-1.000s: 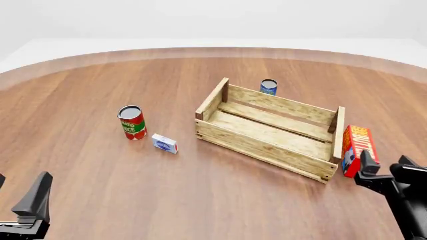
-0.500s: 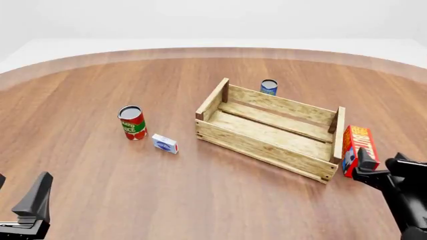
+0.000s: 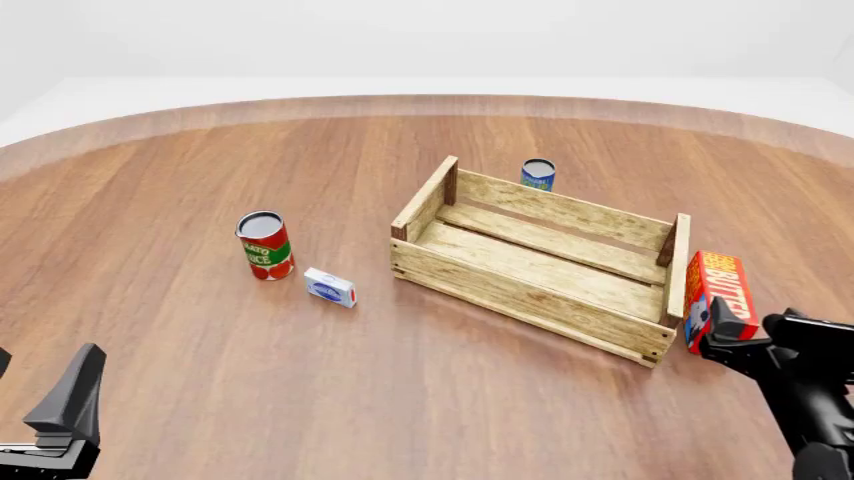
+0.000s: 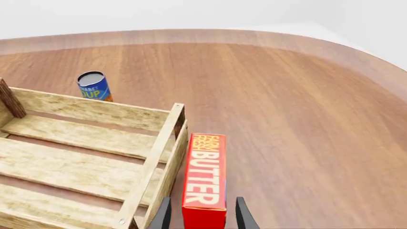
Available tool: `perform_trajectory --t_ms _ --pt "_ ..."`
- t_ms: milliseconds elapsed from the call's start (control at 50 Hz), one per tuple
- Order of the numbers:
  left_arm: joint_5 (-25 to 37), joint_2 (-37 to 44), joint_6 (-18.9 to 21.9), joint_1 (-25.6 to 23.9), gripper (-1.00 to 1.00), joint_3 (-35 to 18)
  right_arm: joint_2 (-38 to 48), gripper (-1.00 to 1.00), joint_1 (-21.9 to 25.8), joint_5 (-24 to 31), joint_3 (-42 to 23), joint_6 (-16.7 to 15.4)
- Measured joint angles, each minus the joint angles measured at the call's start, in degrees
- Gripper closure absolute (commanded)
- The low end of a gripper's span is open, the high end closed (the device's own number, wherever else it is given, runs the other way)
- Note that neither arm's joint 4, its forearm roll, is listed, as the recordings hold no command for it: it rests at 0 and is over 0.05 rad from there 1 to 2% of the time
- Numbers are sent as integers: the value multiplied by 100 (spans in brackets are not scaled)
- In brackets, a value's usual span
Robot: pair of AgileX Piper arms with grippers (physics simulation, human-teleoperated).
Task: Pick up the butter and put it in the tray.
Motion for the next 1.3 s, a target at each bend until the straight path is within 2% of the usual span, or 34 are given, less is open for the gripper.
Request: perform_trajectory --t_ms 1300 --pt "0 0 0 0 -100 0 814 -100 -30 0 -381 111"
